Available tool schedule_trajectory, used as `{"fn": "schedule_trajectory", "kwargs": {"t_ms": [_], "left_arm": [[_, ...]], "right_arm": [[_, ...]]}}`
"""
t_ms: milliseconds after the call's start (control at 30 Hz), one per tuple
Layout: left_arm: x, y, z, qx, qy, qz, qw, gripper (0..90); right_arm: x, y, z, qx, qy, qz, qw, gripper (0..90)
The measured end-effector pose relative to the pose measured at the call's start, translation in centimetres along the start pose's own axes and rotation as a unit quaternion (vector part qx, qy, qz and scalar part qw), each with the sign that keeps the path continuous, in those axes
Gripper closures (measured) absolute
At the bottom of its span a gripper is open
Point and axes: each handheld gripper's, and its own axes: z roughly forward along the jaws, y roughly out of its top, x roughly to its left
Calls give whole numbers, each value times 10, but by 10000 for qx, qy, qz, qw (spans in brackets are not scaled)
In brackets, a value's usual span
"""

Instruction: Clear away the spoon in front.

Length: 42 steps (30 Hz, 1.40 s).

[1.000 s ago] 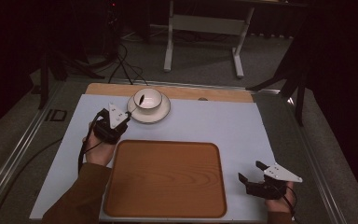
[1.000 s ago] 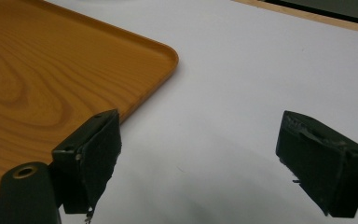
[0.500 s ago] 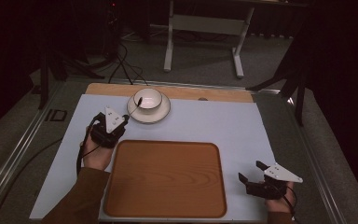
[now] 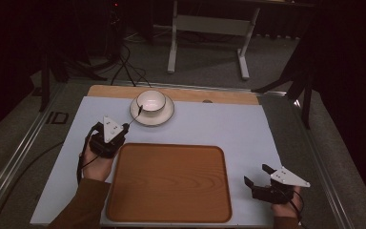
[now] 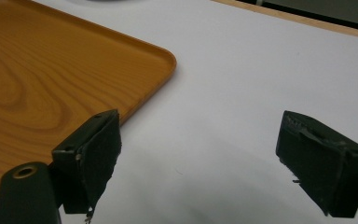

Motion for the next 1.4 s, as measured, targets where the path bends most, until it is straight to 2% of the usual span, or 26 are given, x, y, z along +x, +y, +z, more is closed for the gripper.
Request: {"fn": "schedule_trajectory", "kwargs": {"t_ms": [333, 800, 1200, 1400], "left_arm": [[-3, -10, -5, -6, -5, -190, 9998, 889], [-6, -25, -11, 46, 10, -313, 9995, 889], [-9, -39, -17, 56, -38, -350, 9994, 889], [-13, -52, -20, 189, -44, -322, 9993, 889]], "right_arm": [[1, 1, -3, -106, -67, 1, 9999, 137], [2, 3, -5, -265, -179, -13, 9995, 127], [4, 4, -5, -333, -82, 6, 9994, 127], [4, 3, -5, -354, -66, -11, 9994, 127]]}}
